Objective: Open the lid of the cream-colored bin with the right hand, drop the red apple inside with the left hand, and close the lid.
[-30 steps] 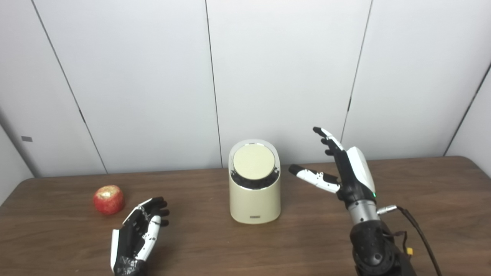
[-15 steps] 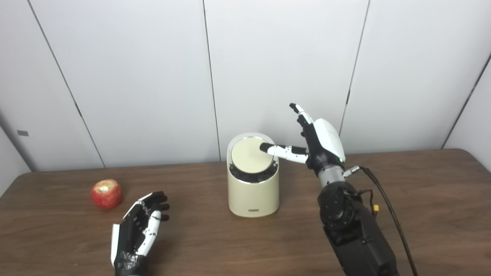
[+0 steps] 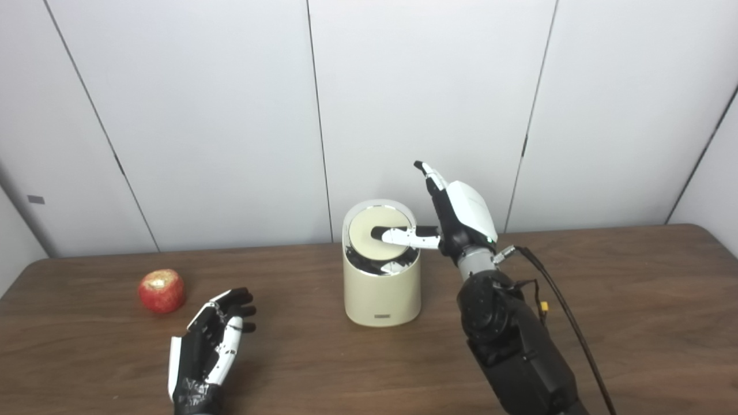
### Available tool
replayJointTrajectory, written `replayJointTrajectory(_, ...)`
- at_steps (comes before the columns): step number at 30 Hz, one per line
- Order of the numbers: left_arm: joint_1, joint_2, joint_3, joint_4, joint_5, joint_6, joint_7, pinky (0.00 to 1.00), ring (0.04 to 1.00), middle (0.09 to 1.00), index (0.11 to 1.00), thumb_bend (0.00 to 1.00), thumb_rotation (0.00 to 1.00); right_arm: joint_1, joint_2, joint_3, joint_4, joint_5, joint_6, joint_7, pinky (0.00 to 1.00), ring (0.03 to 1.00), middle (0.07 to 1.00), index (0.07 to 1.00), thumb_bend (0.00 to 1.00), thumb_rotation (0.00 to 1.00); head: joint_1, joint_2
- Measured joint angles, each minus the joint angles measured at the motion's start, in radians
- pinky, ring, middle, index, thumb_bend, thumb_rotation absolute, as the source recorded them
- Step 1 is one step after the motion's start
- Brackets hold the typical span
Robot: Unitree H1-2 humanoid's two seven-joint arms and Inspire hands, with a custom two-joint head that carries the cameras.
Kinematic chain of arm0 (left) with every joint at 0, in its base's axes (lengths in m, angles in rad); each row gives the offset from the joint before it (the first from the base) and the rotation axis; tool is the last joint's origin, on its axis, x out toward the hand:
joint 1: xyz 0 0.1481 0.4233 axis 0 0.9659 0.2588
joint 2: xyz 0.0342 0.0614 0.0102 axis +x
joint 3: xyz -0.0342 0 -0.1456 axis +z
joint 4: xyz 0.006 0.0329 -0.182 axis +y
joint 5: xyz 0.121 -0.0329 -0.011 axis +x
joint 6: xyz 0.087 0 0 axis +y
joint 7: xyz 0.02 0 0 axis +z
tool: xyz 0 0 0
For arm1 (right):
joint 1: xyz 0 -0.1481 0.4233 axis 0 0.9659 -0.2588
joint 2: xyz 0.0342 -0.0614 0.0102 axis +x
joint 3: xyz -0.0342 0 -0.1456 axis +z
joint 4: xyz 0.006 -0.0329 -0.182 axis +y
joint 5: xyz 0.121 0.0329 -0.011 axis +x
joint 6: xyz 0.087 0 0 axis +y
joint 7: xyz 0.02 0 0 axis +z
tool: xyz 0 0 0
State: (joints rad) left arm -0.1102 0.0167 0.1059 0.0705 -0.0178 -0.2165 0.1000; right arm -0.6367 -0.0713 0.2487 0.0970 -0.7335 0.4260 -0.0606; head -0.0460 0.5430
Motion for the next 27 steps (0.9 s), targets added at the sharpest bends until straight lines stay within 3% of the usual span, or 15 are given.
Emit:
replayJointTrajectory(9, 0.005, -0.004, 0.0, -0.007, 0.01, 0.006, 0.005, 0.59, 0.674, 0.712, 0.699, 0.26, 0.44, 0.0, 0.001, 0.026, 0.011, -0.008, 0.0, -0.003, 0.91, 0.932, 0.952, 0.95, 1.0, 0.55, 0.005, 0.003)
replayJointTrajectory(19, 0.006, -0.005, 0.0, -0.008, 0.006, 0.006, 0.003, 0.59, 0.677, 0.717, 0.707, 0.26, 0.44, 0.001, -0.001, 0.039, -0.001, -0.025, 0.02, 0.024, 0.93, 0.95, 0.959, 0.954, 1.0, 0.45, 0.002, 0.006)
replayJointTrajectory(23, 0.007, -0.005, 0.0, -0.009, 0.007, 0.007, 0.003, 0.58, 0.671, 0.716, 0.707, 0.25, 0.45, 0.005, -0.001, 0.039, -0.012, -0.026, 0.035, 0.033, 0.91, 0.945, 0.96, 0.952, 0.95, 0.34, -0.005, 0.005)
replayJointTrajectory(27, 0.008, -0.005, -0.001, -0.01, 0.004, 0.007, 0.001, 0.59, 0.673, 0.714, 0.704, 0.25, 0.44, 0.007, -0.004, 0.04, -0.024, -0.028, 0.035, 0.035, 0.91, 0.94, 0.958, 0.948, 0.88, 0.34, -0.006, 0.006)
